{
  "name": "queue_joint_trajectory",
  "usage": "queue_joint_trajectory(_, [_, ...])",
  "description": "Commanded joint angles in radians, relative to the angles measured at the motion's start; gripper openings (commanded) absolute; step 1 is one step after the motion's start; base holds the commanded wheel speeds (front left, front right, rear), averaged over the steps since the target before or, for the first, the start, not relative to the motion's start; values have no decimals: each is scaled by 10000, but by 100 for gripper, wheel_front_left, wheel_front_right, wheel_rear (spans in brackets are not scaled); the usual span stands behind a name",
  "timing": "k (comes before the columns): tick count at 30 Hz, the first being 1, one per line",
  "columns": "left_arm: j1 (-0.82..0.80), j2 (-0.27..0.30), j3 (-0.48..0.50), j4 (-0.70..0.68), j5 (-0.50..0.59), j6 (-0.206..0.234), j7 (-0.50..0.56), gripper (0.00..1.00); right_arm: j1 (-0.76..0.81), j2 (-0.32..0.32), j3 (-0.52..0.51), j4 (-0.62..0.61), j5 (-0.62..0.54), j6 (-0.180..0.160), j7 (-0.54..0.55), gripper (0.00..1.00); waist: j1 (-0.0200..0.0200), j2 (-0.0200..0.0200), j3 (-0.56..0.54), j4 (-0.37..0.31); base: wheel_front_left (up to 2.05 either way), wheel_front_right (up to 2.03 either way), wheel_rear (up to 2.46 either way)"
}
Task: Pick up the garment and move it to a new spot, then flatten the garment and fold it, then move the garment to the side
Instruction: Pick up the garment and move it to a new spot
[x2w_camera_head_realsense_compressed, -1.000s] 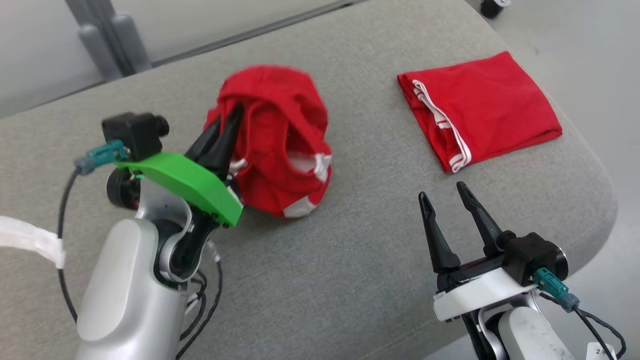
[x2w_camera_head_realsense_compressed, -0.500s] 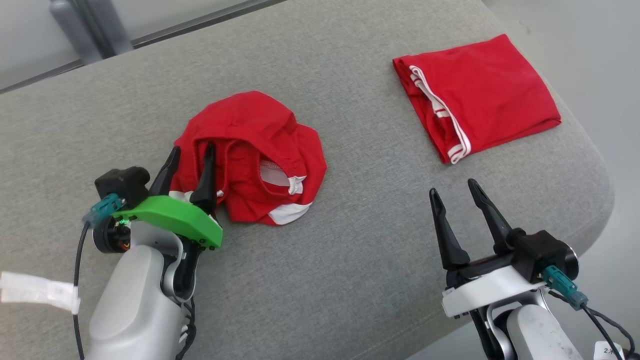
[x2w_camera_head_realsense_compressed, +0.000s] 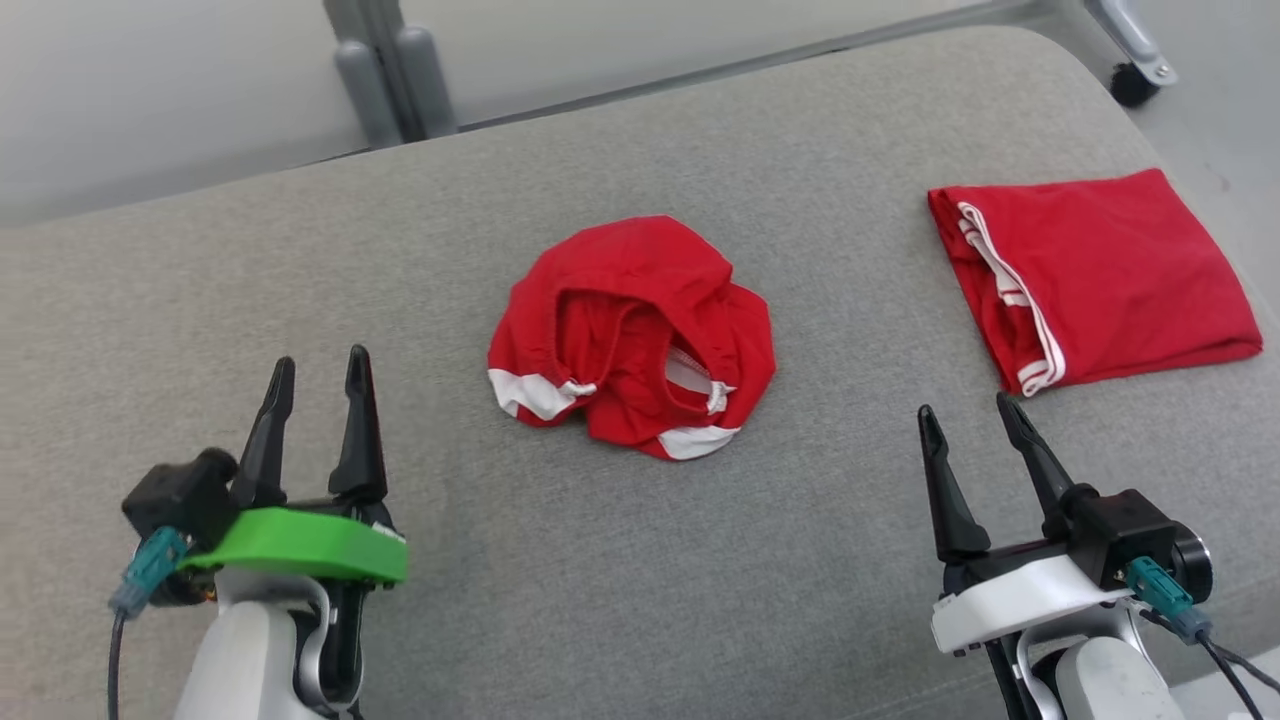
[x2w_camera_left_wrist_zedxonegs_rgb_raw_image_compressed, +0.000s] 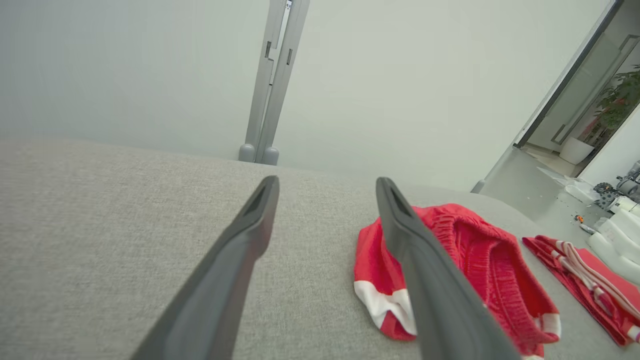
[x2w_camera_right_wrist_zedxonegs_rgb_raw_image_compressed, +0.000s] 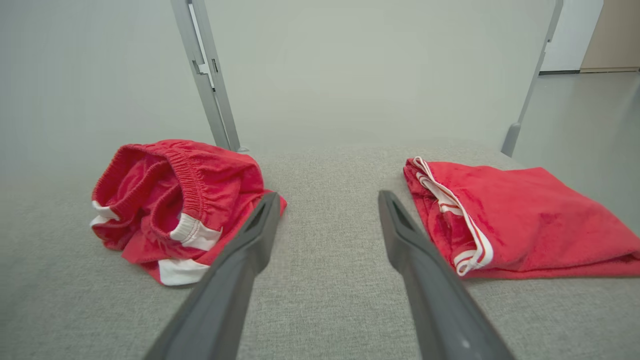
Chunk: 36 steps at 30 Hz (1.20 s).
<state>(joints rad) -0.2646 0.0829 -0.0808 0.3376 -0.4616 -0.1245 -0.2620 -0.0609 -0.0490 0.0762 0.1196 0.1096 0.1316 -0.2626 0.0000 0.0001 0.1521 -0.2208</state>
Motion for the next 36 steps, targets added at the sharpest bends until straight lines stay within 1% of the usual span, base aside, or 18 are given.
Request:
queue_joint_trajectory(1, [329,-56,159,-287,285,-58,-30,100,241,-30,-108,43,-64,-19,-27,100,0,-1,-787,952,0,0,0])
queue_joint_trajectory(4, [1010,-189,463,-651,690,-53,-30,100,366,-30,-324,106,-111,-19,-27,100,0,-1,-965,1309,0,0,0])
queue_joint_trajectory(7, [1380,-221,594,-615,904,-61,-31,100,456,-30,-462,207,-173,-19,-27,100,0,-1,-1091,1507,0,0,0])
queue_joint_trajectory(13, [2106,-165,901,-584,1499,-63,-32,100,580,-28,-461,490,-154,-19,-27,100,0,-1,-1290,1564,0,0,0])
queue_joint_trajectory(19, [2722,-206,1502,-1113,2112,-64,-31,100,603,-28,-417,688,-74,-19,-27,100,0,-1,-1379,1492,0,0,0])
queue_joint_trajectory(27, [3260,-267,1576,-1574,2283,-66,-33,100,656,-28,-546,775,-104,-19,-27,100,0,-1,-1401,1521,0,0,0])
queue_joint_trajectory(36, [3542,-296,1629,-1722,2330,-66,-34,100,644,-28,-672,795,-135,-19,-27,100,0,-1,-1392,1635,0,0,0])
